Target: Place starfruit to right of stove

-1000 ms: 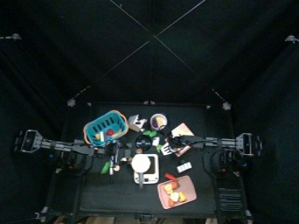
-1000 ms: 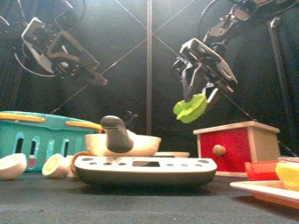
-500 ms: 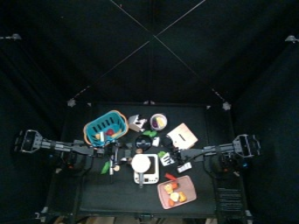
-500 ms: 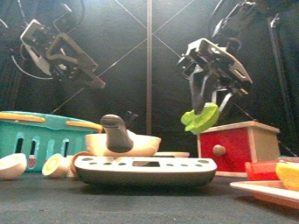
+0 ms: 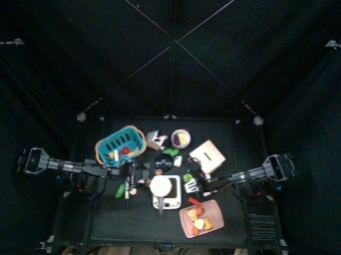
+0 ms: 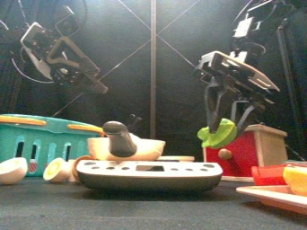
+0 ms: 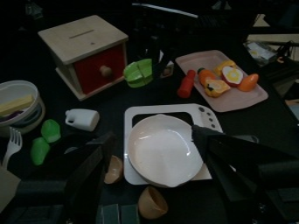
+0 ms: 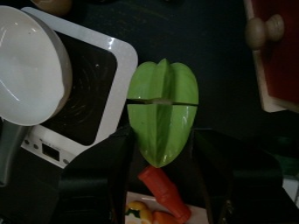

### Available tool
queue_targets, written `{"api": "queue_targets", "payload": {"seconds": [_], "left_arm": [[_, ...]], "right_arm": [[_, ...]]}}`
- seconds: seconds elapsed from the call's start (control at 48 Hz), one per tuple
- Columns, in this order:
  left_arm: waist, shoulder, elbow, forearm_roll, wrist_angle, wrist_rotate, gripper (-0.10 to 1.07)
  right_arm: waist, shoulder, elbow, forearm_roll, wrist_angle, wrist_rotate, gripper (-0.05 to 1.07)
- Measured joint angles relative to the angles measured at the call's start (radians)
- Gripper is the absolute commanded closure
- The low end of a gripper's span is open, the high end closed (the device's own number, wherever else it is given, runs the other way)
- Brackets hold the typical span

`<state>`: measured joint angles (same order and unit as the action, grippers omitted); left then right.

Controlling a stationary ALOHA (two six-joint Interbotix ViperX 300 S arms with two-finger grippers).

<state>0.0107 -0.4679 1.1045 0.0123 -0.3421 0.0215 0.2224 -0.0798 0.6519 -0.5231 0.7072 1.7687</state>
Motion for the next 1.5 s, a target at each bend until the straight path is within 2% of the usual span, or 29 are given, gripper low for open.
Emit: {"api": "queue_targets", "payload": {"seconds": [0.438,1.229,1.5], "left_arm": [[0.0,0.002,0.002,0.0,0.0,0.0,-0.04],[0.0,0.002,0.005,0.0,0.0,0.0,-0.04],[0.0,0.002,0.008,0.0,0.0,0.0,-0.04]], "right_arm": [[0.026,0.081,-0.014,-0.017,0.049,0.015,0.4],[0.035,0.098,-0.015,-0.02,0.049,0.012,0.05],[0.035,0.098,-0.015,-0.018,0.049,0.012,0.04]]}}
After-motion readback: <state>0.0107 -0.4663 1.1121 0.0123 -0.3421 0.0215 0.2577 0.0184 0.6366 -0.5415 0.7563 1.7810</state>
